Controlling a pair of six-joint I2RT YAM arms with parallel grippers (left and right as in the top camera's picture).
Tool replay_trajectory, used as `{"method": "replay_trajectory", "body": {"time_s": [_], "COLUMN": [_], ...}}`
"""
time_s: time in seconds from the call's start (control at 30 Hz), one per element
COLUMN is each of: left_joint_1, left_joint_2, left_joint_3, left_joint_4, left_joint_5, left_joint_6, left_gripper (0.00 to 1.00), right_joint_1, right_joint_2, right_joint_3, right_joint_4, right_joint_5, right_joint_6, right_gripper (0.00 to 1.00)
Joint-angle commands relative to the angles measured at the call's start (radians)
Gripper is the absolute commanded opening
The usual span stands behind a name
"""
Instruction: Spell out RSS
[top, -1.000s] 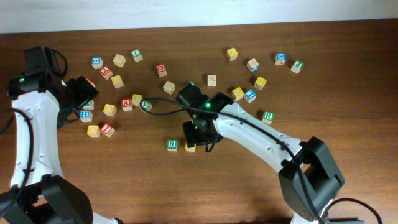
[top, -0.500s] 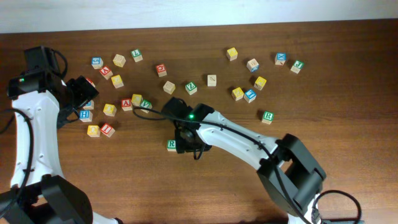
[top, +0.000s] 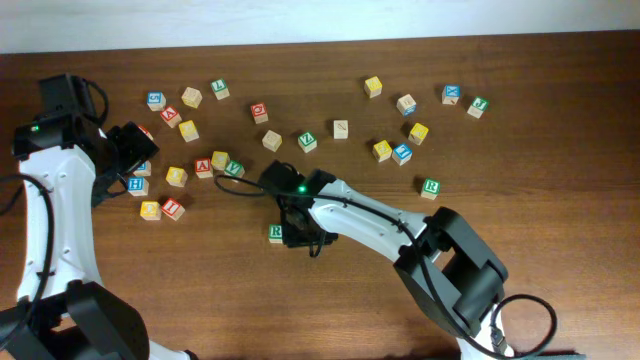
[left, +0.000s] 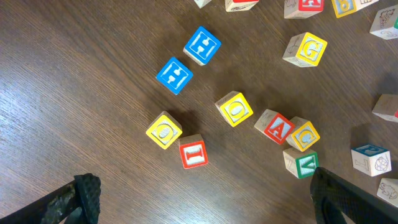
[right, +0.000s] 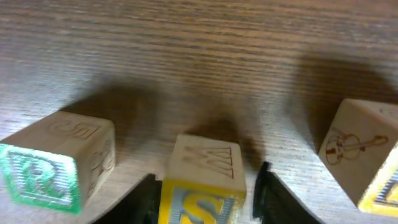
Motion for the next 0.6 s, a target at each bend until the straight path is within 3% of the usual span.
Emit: {"method": "replay_trajectory", "body": {"time_s": [0.0,0.4,0.57], "left_joint_1": [0.004,0.004,0.004], "left_joint_2": [0.000,0.000,0.000], "left_joint_3": [0.003,0.003,0.003], "left_joint_4": [0.002,0.001,0.002], "left_joint_5": [-0.003,-0.003,-0.003], "left_joint_6": [-0.012,-0.012,-0.012], "left_gripper": [0.99,0.99,0.99], "right_joint_1": [0.006,-0.065,-0.094], "right_joint_2": [0.034,0.034,0.034], "right_joint_3": [-0.007,-0.006,-0.006], "right_joint_4": [0.014,0.047,0.066], "right_joint_5": [0.033,0.099,0.096], "right_joint_6": [0.007,0.003,-0.069], "right_gripper": [0.30,0.29,0.29]}}
